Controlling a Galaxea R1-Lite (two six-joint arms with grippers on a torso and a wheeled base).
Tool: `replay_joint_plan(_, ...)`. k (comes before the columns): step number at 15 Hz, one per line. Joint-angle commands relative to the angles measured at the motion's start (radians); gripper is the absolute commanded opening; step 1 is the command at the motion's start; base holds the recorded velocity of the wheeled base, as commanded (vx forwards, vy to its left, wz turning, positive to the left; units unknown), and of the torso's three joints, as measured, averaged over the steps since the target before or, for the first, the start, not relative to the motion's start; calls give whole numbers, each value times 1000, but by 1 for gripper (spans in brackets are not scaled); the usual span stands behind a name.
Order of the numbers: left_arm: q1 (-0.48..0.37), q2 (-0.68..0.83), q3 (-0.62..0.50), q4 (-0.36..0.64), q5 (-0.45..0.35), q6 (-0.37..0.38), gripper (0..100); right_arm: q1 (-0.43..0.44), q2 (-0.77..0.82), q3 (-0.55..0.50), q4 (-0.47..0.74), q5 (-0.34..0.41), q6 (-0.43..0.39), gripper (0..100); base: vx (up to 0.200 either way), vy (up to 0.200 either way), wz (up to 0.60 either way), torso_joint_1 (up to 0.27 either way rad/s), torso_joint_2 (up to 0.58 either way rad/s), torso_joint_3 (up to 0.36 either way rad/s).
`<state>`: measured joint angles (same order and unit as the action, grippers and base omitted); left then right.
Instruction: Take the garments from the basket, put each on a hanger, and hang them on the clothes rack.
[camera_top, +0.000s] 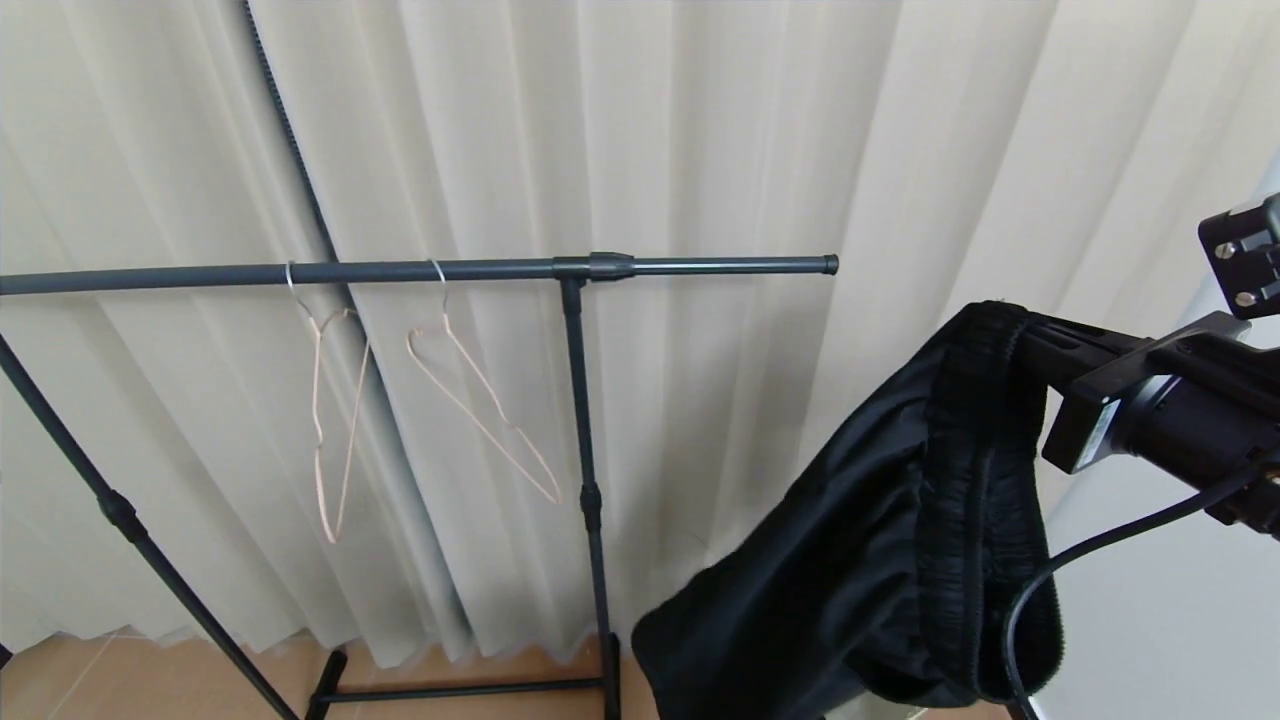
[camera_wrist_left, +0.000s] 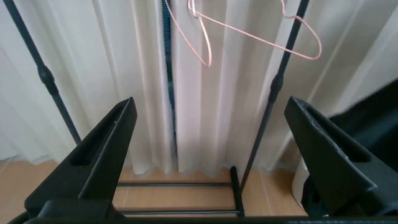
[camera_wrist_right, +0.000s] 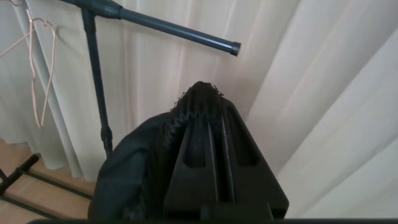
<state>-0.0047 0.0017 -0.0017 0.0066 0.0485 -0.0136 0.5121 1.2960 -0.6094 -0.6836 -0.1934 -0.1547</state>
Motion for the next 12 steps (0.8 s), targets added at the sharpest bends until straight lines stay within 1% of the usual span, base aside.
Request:
replay_joint_plan(1,0,0,0,0,1,0,100,0,-1,0,-1,0,0,0,0,200,0,2,2,2)
replay_joint_plan(12,0,0,0,0,1,0,100,0,-1,0,-1,0,0,0,0,200,0,2,4,1)
